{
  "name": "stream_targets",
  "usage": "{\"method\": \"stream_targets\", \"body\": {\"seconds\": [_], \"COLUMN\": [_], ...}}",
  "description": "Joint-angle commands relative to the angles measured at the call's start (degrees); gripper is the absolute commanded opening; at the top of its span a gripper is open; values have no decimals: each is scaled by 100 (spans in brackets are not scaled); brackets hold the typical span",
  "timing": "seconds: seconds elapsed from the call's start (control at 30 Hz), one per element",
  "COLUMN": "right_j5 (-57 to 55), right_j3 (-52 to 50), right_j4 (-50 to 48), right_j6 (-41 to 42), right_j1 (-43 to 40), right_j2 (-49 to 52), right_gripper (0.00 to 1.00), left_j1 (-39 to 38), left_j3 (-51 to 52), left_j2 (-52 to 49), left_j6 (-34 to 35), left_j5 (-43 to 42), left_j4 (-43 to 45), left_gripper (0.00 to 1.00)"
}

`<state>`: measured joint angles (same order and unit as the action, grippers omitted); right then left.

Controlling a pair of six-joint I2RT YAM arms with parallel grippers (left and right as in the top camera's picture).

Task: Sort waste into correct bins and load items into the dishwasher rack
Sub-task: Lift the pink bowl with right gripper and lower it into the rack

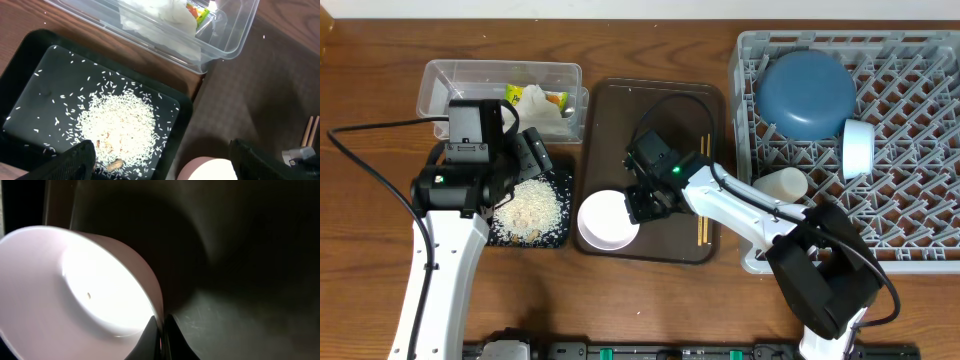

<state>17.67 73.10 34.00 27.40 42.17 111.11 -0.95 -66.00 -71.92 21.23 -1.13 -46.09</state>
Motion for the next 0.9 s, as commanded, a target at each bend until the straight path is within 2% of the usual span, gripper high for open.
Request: {"method": "stream_targets", "body": {"seconds": [0.0,0.3,0.47,0.63,0.87], "right_j5": [-153,-1161,-2973,-4422,-6465], "right_j3": [2,2,2,9,9], "right_j4": [153,868,1633,2640,4448], "right_j6": [-179,-240,2,444,1639], "right_j1": [-170,-669,-763,-922,-1504], "right_j2": [-361,-1510,-2186,-3276,-5285], "right_gripper": [1,1,1,1,1], "left_j1": [24,24,24,24,24], "left_j3": [-61,-61,-61,-61,-61], "left_j2": [-31,-31,-31,-31,-31], "left_j6": [31,31,31,31,31], "left_j5": [26,26,26,26,26], "left_j4": [0,0,0,0,0], "left_gripper": [88,88,88,88,88]}}
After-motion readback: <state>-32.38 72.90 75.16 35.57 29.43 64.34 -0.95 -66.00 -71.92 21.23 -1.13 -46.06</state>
